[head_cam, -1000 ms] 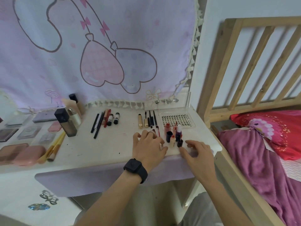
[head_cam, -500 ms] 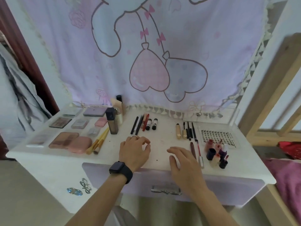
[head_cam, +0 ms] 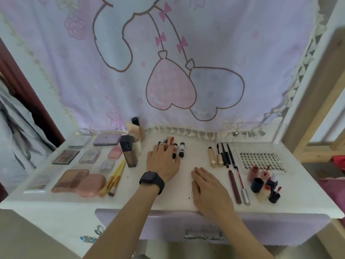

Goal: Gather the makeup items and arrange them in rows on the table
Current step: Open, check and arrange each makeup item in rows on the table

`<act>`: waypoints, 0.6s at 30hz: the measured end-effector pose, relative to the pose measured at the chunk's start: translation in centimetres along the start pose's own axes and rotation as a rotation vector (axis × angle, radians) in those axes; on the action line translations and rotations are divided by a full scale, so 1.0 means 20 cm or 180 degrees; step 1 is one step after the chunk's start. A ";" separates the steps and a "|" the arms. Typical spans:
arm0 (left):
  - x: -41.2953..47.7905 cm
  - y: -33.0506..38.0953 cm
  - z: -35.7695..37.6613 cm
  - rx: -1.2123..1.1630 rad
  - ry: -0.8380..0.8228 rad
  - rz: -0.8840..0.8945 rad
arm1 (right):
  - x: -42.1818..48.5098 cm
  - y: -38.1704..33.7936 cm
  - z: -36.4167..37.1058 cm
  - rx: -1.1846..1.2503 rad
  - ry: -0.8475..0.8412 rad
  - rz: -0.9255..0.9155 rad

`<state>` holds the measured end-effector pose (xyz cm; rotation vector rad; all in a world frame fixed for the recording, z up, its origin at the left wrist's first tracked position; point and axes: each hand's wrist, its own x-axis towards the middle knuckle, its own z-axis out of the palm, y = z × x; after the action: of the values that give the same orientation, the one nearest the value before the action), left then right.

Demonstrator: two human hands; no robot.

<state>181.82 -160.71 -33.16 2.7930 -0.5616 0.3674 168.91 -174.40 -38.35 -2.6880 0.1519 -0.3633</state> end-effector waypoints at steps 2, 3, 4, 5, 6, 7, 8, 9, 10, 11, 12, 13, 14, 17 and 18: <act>0.08 0.02 0.03 0.0166 0.0057 0.0030 | 0.00 0.00 0.00 0.0031 0.0016 0.0004; 0.11 0.03 0.04 0.0257 0.0067 0.0067 | 0.00 0.00 0.00 0.0039 0.0038 0.0010; 0.14 0.04 0.06 0.0358 0.0063 0.0114 | 0.00 0.00 0.00 0.0047 0.0065 0.0017; 0.16 0.05 0.08 0.0468 0.0059 0.0160 | 0.00 0.00 0.00 0.0057 0.0090 0.0026; 0.18 0.07 0.09 0.0573 0.0056 0.0194 | 0.00 0.00 0.00 0.0071 0.0113 0.0034; 0.20 0.08 0.10 0.0656 0.0052 0.0208 | 0.00 0.00 0.00 0.0090 0.0125 0.0039; 0.21 0.09 0.11 0.0709 0.0038 0.0208 | 0.00 -0.01 0.00 0.0111 0.0131 0.0039; 0.22 0.10 0.12 0.0727 0.0009 0.0204 | -0.01 -0.01 0.00 0.0127 0.0134 0.0036; 0.22 0.11 0.13 0.0708 -0.0017 0.0201 | -0.01 -0.01 0.00 0.0133 0.0141 0.0029; 0.22 0.12 0.14 0.0664 -0.0032 0.0203 | -0.01 -0.01 0.00 0.0134 0.0154 0.0021; 0.22 0.12 0.14 0.0612 -0.0037 0.0209 | -0.01 -0.01 -0.01 0.0132 0.0173 0.0013; 0.21 0.13 0.13 0.0566 -0.0040 0.0210 | -0.01 -0.02 -0.01 0.0129 0.0191 0.0013; 0.20 0.13 0.13 0.0515 -0.0039 0.0191 | 0.00 -0.02 -0.01 0.0122 0.0203 0.0012; 0.15 0.13 0.09 -0.0101 0.0083 -0.0045 | -0.01 -0.02 -0.02 0.0124 0.0207 0.0009; 0.12 0.13 0.06 -0.0542 0.0151 -0.0182 | -0.01 -0.02 -0.02 0.0130 0.0216 0.0010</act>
<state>183.21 -164.33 -33.06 2.6237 -0.4774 0.3553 168.68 -174.14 -37.80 -2.6361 0.1671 -0.4521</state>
